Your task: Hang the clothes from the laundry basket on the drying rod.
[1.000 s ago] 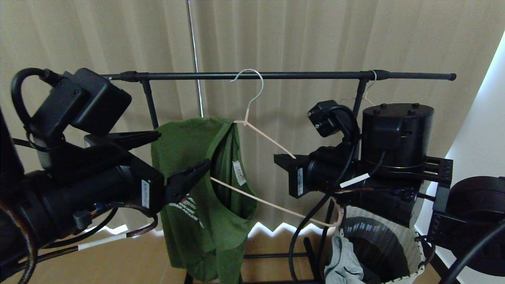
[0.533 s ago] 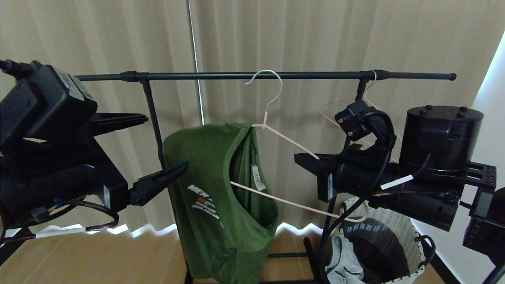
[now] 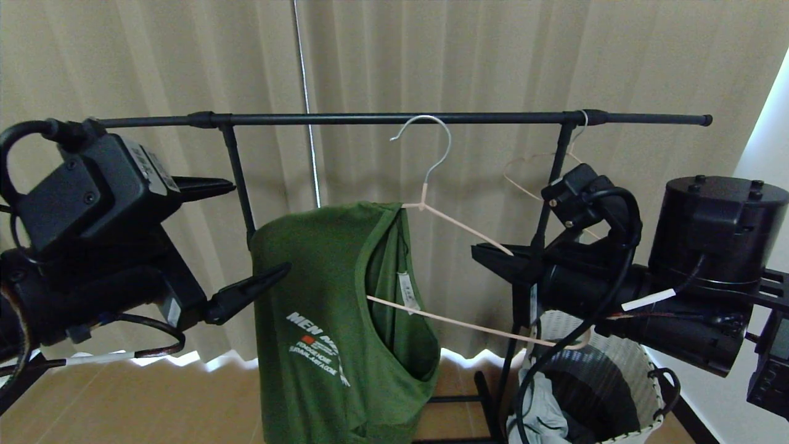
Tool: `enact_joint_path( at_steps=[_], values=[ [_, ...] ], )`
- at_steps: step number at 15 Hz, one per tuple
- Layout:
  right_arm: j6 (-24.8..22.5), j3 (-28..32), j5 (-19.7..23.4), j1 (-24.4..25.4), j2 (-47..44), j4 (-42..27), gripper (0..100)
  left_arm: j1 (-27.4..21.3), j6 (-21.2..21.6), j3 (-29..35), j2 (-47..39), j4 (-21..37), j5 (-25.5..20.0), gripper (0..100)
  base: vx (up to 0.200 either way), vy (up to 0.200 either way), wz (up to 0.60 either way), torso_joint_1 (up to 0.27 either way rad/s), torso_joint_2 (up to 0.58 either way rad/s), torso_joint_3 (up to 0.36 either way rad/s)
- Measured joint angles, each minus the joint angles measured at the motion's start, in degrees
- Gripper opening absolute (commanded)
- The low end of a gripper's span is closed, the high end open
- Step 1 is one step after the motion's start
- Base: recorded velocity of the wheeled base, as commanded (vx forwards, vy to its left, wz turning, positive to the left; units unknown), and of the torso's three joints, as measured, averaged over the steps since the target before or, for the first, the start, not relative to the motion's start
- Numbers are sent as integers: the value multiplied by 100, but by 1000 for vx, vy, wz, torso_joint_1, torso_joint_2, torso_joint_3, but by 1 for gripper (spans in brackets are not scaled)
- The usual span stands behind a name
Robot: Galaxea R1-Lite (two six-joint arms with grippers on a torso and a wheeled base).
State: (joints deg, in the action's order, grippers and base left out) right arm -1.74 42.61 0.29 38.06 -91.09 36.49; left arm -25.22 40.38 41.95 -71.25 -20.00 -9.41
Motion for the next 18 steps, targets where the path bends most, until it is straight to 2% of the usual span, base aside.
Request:
enact_joint_path(
  at_steps=[3, 7, 12, 18],
  values=[
    [-123, -20, 318, 4, 0, 18, 0, -129, 169, 74, -265, -71, -260, 100, 0, 0, 0, 0, 0, 0],
    [-347, -24, 772, 11, 11, 46, 0, -219, 174, 301, -788, -655, -293, 100, 0, 0, 0, 0, 0, 0],
    [-501, -254, 1161, 4, -21, 769, 0, -228, 180, 424, -1172, -785, -299, 100, 0, 0, 0, 0, 0, 0],
    [-685, -356, 1235, 6, -39, 813, 0, -228, 180, 397, -1220, -791, -299, 100, 0, 0, 0, 0, 0, 0]
  ],
)
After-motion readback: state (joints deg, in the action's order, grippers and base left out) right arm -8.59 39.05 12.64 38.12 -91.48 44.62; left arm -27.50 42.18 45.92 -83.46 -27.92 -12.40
